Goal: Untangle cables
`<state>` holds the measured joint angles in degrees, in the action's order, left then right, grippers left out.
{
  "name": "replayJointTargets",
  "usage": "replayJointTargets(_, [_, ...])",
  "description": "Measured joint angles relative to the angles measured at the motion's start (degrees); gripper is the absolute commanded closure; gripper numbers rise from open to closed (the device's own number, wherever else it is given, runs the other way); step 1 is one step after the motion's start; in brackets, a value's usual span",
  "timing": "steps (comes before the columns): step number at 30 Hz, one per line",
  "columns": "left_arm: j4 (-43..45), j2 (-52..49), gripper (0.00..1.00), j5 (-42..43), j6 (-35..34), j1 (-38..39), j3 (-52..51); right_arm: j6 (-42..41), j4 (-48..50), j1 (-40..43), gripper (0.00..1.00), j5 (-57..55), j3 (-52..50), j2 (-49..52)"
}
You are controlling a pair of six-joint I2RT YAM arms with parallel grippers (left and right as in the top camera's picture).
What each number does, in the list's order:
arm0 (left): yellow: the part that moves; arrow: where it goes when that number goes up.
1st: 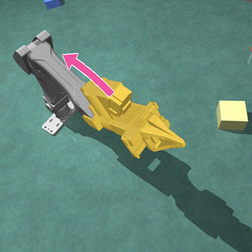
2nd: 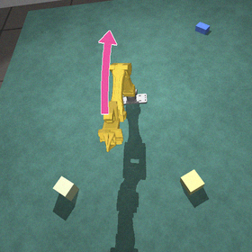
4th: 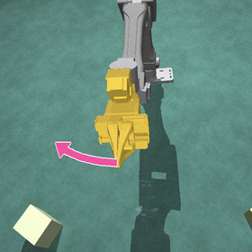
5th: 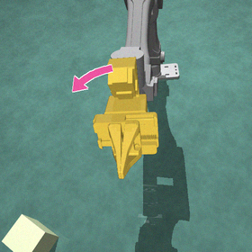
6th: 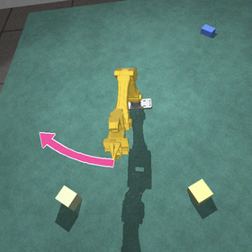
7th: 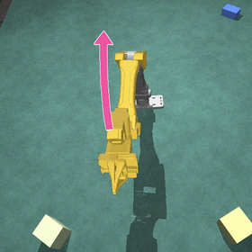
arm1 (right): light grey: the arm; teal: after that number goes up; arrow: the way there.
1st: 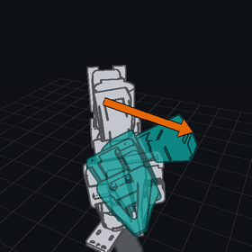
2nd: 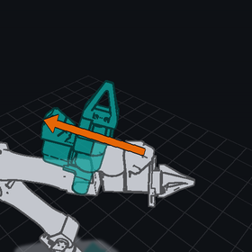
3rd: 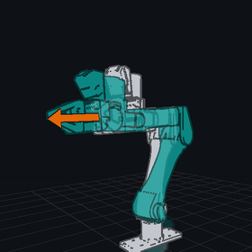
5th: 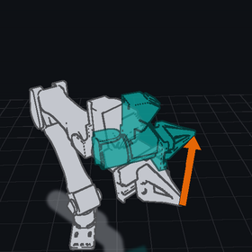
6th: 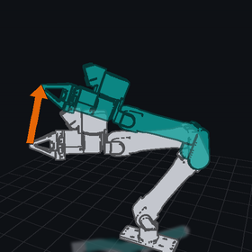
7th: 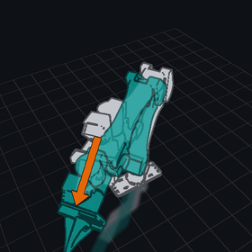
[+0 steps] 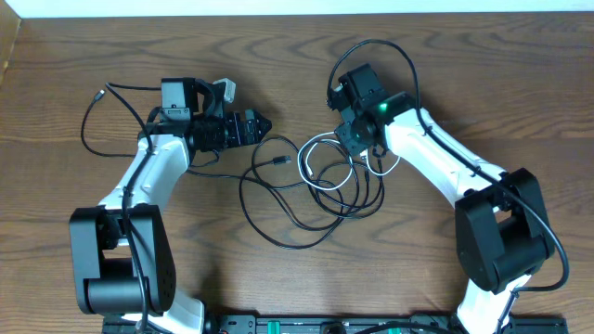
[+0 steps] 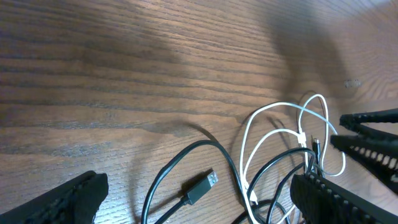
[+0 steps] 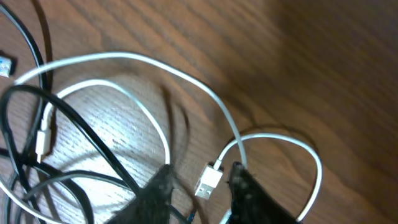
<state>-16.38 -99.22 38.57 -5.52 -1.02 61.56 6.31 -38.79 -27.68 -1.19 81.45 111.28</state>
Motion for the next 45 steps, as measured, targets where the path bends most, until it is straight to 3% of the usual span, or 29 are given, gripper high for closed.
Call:
replayJointTargets(14, [0.0, 0.0, 0.01, 0.0, 0.0, 0.0, 0.0, 0.0, 12.9, -0.7, 0.66, 3.3, -9.1, 0.0])
replayJointTargets(19, [0.0, 0.0, 0.00, 0.0, 0.0, 0.0, 0.0, 0.1, 16.7, -0.7, 0.73, 3.9, -12.2, 0.0])
replayJointTargets(22, [0.0, 0.0, 0.00, 0.0, 0.0, 0.0, 0.0, 0.2, 16.6, -0.7, 0.95, 4.1, -12.7, 0.0])
replayJointTargets(28, [0.0, 0.0, 0.00, 0.0, 0.0, 0.0, 0.0, 0.2, 15.6, -0.7, 0.99, 2.5, -12.6, -0.3])
replayJointTargets(39, [0.0, 0.0, 0.00, 0.0, 0.0, 0.0, 0.0, 0.2, 19.4, -0.7, 0.99, -0.8, -10.7, -20.1])
replayJointTargets(45, [0.0, 0.0, 0.00, 0.0, 0.0, 0.0, 0.0, 0.2, 20.8, -1.2, 0.99, -1.1, -10.6, -25.9])
